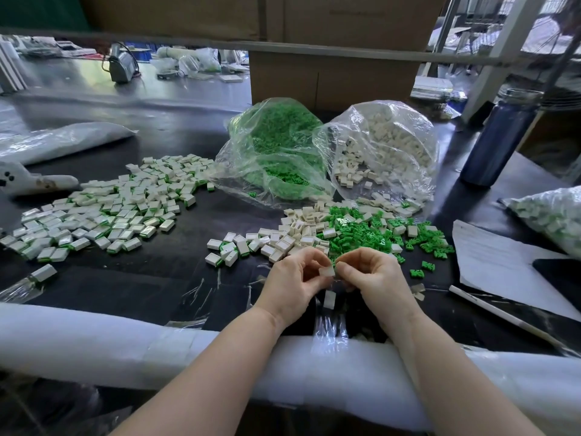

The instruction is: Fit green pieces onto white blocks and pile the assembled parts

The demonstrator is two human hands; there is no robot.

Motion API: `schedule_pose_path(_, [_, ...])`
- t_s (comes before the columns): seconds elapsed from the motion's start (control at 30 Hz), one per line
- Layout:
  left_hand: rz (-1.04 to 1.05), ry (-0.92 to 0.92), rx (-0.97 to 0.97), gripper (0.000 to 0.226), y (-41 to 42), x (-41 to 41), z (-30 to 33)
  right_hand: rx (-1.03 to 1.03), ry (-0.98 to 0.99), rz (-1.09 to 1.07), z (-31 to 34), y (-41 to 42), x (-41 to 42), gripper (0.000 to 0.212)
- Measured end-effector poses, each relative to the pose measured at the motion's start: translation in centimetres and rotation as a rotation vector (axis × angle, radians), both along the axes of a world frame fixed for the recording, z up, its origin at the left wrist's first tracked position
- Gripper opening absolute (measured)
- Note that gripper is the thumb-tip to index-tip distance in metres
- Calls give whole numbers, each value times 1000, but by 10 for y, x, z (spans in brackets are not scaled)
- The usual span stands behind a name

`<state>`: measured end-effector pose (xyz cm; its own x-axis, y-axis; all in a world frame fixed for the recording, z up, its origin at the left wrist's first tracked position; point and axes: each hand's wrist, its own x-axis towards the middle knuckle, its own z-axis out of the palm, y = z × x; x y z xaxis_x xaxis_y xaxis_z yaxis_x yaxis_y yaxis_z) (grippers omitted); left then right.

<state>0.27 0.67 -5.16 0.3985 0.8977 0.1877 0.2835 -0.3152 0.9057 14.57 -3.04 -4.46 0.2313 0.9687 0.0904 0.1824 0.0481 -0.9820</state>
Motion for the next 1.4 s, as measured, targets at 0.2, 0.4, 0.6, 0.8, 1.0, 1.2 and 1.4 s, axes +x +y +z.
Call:
schedule_pose_path(0.2, [75,49,61,13,3,-1,-1,6,22,29,0,-1,1,15])
schedule_pose_path(0.4, [54,65,41,16,2,-1,-2,-45,-59,48,-1,1,-1,16])
schedule_pose_path(0.6, [49,109,104,16,0,-1,-1,-76,-104,71,0,2,0,19])
schedule_pose_path(0.8, [27,183,176,17,-2,1,0,-60,-193,83,1,-1,-2,19])
schedule_pose_path(1.0, [63,11,16,12,-2,1,4,15,-10,10,3,-1,-4,13])
schedule_pose_path(1.2, [51,-51,-79,10,-4,0,8,39,-29,47,2,-3,-2,12])
schedule_pose_path(1.4, [43,-22,-85,8,-4,0,7,62,-35,70,0,-2,-2,14])
